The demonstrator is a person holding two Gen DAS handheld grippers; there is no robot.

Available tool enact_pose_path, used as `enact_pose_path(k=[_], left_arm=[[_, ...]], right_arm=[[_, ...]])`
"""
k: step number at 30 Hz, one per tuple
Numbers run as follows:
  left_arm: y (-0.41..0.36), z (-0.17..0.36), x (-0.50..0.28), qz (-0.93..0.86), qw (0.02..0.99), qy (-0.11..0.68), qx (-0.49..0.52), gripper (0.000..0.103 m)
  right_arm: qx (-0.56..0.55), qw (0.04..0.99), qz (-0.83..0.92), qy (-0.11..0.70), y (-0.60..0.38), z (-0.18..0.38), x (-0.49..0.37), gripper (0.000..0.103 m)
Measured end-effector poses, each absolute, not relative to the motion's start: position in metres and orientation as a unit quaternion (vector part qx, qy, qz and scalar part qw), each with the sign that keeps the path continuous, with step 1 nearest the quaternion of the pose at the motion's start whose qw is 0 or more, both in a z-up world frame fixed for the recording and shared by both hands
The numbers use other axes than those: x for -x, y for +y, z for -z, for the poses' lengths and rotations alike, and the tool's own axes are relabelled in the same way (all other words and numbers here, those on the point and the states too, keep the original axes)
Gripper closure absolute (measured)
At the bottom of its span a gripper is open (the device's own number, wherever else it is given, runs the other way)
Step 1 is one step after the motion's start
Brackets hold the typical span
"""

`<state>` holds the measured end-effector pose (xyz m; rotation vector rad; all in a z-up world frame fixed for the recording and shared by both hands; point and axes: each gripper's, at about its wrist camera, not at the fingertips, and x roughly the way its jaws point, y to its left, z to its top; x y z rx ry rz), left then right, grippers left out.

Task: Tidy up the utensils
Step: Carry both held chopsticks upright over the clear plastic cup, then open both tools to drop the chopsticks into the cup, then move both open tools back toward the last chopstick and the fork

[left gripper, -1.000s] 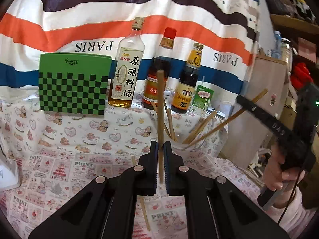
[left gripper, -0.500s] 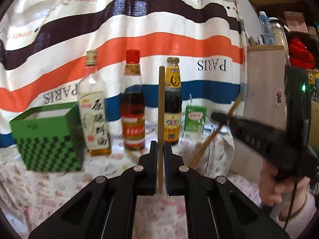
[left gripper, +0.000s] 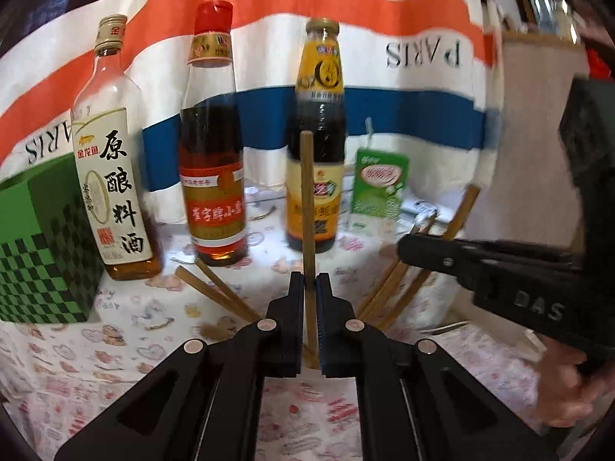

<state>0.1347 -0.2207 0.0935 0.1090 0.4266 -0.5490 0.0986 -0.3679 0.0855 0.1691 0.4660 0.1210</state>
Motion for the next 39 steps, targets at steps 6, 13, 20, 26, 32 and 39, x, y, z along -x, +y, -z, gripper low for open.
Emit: enact_pose_path(k=[6,13,20,26,32,39], left_arm=[[-0.225,-0.094,-0.146,0.261,0.939,0.213,-0.065,0.097],[-0.196,-0.105,-0.144,0.241,0.951,0.191,-0.033,0.058],[-0.159,-0.117,-0.124,0.202,0.966,0.156,-0.036,0.032],[-0.118,-0.122,-0.102,0.172,0.975,0.137,-0.024,0.016],[-0.078,-0.121,-0.080,0.138,0.981,0.132,-0.028,0.005],[-0.052,-0.107,-0.056,0.113,0.985,0.121,-0.047,0.001]], right_arm=[[-0.089,0.961,-0.053,0.255,-0.371,-0.079,-0.106,0.097],[-0.092,0.966,-0.019,0.240,-0.376,-0.085,-0.102,0.063],[-0.087,0.972,-0.016,0.216,-0.373,-0.094,-0.090,0.053],[-0.086,0.979,-0.025,0.183,-0.363,-0.107,-0.070,0.048],[-0.069,0.984,-0.026,0.160,-0.346,-0.116,-0.048,0.043],[-0.064,0.982,-0.039,0.176,-0.327,-0.109,-0.025,0.039]])
